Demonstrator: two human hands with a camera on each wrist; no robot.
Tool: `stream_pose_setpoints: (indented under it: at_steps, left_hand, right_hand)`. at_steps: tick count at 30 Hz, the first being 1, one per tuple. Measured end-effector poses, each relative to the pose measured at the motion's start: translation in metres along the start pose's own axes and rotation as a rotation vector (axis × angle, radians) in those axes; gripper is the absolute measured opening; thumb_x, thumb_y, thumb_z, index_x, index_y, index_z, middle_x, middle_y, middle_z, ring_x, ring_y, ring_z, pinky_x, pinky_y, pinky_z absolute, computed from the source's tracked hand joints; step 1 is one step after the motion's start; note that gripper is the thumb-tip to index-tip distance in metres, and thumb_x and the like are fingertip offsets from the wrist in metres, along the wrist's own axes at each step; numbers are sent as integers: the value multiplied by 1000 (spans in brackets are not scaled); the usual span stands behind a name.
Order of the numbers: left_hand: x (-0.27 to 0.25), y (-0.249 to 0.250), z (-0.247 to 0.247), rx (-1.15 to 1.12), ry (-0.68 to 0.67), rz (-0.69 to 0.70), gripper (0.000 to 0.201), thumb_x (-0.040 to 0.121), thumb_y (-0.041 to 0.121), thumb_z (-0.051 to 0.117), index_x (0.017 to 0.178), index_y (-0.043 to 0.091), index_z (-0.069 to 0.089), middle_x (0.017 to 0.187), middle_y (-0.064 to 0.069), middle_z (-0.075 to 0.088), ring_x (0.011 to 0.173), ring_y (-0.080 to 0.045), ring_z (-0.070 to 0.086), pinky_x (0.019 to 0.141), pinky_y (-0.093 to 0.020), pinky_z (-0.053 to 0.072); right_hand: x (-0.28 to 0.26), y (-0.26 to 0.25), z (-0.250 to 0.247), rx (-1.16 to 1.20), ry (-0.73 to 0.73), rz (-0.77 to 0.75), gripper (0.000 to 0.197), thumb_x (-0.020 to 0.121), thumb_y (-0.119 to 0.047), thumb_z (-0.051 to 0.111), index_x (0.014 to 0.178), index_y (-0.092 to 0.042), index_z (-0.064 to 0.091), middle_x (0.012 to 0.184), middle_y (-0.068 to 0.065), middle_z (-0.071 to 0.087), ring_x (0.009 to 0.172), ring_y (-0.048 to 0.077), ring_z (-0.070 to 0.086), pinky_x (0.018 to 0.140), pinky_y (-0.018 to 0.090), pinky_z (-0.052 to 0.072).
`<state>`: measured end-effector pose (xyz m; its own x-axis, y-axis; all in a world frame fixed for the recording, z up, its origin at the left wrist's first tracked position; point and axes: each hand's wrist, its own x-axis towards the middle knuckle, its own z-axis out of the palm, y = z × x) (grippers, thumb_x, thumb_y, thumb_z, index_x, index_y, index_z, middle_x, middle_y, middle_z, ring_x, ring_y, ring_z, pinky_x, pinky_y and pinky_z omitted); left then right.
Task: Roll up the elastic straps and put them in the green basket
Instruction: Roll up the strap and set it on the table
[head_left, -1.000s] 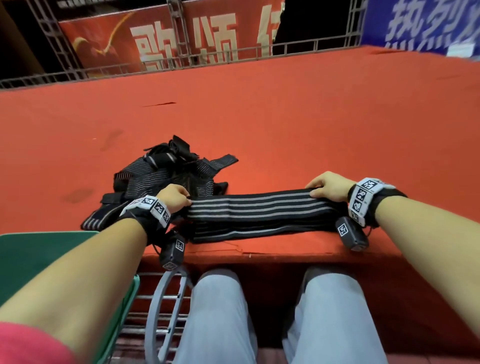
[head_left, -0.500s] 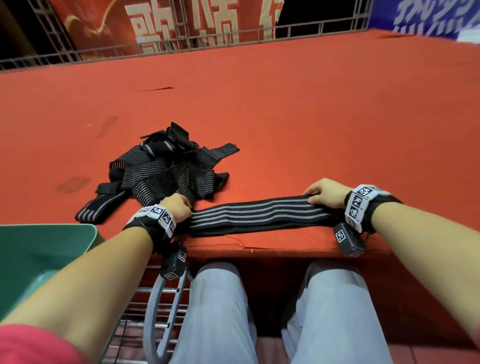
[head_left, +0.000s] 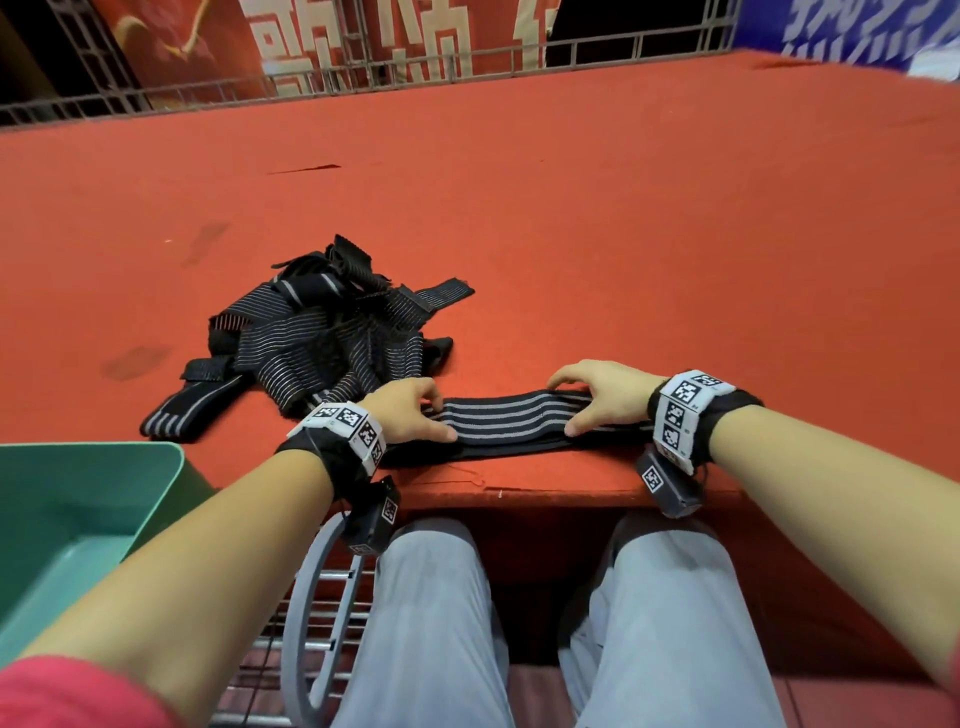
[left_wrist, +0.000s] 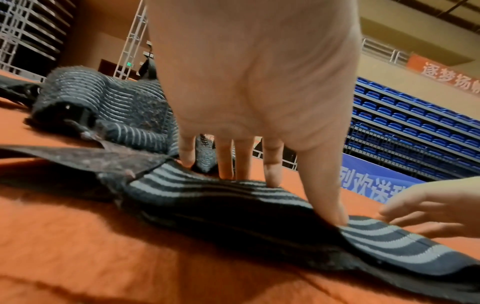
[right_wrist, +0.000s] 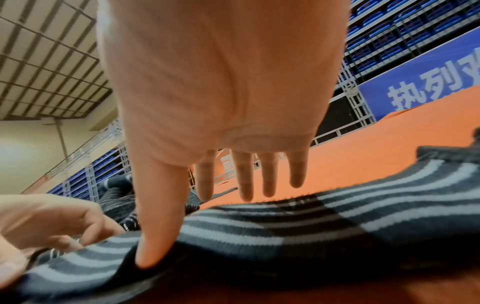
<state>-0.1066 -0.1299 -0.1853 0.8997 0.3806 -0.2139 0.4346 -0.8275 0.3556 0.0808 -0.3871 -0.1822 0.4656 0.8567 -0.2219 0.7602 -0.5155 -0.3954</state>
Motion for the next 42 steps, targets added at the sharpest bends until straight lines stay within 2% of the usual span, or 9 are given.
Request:
stream_pose_setpoints:
  at_steps: [5,9,23,27,29,31,34,38,42]
  left_hand:
    - [-4,8,12,20,-1,106,56,58,38,93,98,25,56,99,7,56,92,-15,55,84,-33,48]
    - [-5,10,15,70,29,150,57,55,46,92,94,32,52,106,7,53,99,-17,53,93,-44,48]
    - [-12,9,29,276,27,194,57,64,62,80,108,33,57,111,12,59,106,-14,52,85,-42,45]
    - [-15,0,18,174,-31,148,56,70,71,67,112,34,61,114,12,62,107,-13,56,94,-39,45]
    - [-17,-9,3,79,-1,129,45,85,60,57,116,28,66,118,6,65,112,-17,58,102,-34,43]
    - [-16,-26,-12,62,56,88,26,94,24,57,119,21,67,119,-1,66,114,-21,59,100,-24,40]
    - [-19,-47,-27,62,11,-12,43,78,1,55,108,31,63,106,5,65,106,-19,62,97,-27,47]
    - [-25,-56,-30,206,-147,-13,48,64,11,77,104,32,60,102,4,61,93,-18,60,79,-25,50]
    - [-23,-59,-19,297,-115,74,61,53,29,93,104,23,60,106,2,53,100,-21,53,86,-31,47]
  right_hand:
    - [2,-5,10,-35,-29,-33,62,65,-33,90,115,-25,55,116,1,55,105,21,54,89,34,45]
    - [1,-3,10,-27,-21,-40,53,64,-32,90,105,-26,55,113,0,55,102,21,54,87,34,45]
    - [-6,-3,10,-167,-64,-36,51,62,-32,92,99,-30,56,117,-3,52,106,20,50,92,39,44]
    - [-5,-7,9,-169,-72,-1,52,63,-40,90,100,-28,55,114,-4,52,105,19,49,91,39,45]
    - [-3,-13,10,-143,-54,-2,50,64,-46,88,97,-28,55,110,-5,52,104,19,51,89,38,45]
    - [1,-22,11,-127,-26,-24,49,66,-47,87,99,-27,57,110,-3,53,104,19,51,90,37,45]
    - [12,-43,15,-117,-14,-70,49,69,-46,85,105,-25,58,112,-1,53,106,21,51,93,38,44]
    - [31,-77,28,-101,-7,-144,51,71,-43,84,110,-23,57,114,1,53,105,21,51,90,34,44]
    - [47,-106,42,-108,-23,-198,53,71,-42,84,112,-20,57,115,2,53,104,20,50,89,35,43]
